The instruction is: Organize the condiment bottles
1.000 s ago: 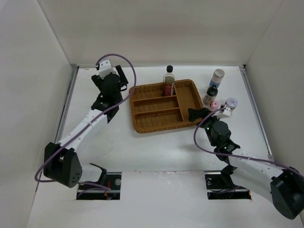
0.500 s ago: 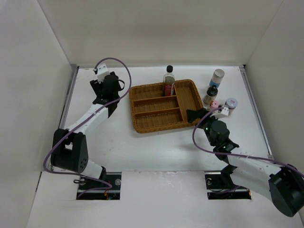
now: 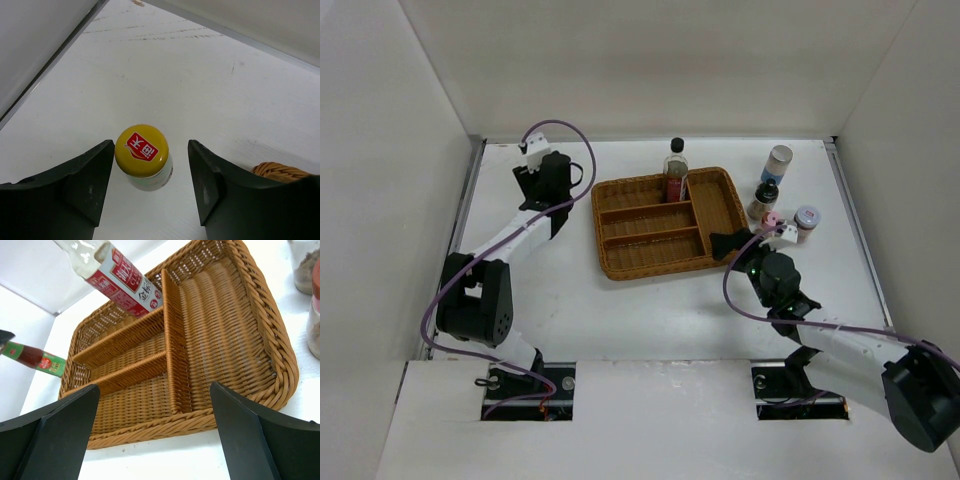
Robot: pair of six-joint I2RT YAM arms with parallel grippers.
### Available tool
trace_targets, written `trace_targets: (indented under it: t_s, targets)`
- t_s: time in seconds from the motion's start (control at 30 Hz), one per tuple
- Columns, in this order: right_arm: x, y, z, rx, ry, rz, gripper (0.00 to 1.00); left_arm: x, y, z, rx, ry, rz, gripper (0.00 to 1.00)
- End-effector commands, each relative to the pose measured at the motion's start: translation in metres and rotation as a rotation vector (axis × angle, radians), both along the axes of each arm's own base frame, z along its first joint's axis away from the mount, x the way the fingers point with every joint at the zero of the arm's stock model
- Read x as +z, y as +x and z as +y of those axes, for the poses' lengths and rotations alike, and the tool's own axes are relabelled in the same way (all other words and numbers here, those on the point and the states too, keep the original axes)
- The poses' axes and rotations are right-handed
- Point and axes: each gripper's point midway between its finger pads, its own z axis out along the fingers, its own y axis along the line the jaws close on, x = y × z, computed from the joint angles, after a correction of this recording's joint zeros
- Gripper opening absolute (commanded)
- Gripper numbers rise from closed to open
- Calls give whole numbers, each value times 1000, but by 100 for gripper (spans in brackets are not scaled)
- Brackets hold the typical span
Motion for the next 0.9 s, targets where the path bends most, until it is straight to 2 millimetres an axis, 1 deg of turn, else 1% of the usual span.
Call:
trace_targets:
  t_s: [0.0,0.07,0.13,0.2,0.27,0.37,0.43,0.47,0.6,0.67,0.7,0.77,0.87]
  targets:
    - [26,7,9,20,50,-58,99,41,14,2,13,-14,-113,58]
    - [28,7,10,24,48,-63,99,41,13,6,20,-8,-116,56]
    - [28,6,8,20,51,-65,99,37,15,7,19,-9,-108,50]
    - [25,7,8,18,52,-56,99,36,17,7,17,-7,-101,41]
    - [26,8,11,28,50,-56,99,36,16,8,21,-2,-103,30]
    - [26,7,10,24,46,-59,99,41,13,7,26,-2,-119,21]
    - [23,8,11,27,50,-47,99,56,10,6,20,1,-145,18]
    - [22,8,12,30,50,-44,99,67,8,4,12,3,-166,17]
    - [24,9,11,27,42,-52,100,127,-1,-18,-60,6,-282,16]
    - [22,8,13,35,48,-43,100,158,-6,-33,-104,12,-331,16]
    - [22,8,14,36,49,-42,100,169,-8,-44,-132,12,-351,16]
    - [25,8,13,36,46,-52,100,183,-10,-64,-186,12,-372,16]
    - [25,8,11,28,46,-56,100,187,-5,-97,-265,-1,-375,16]
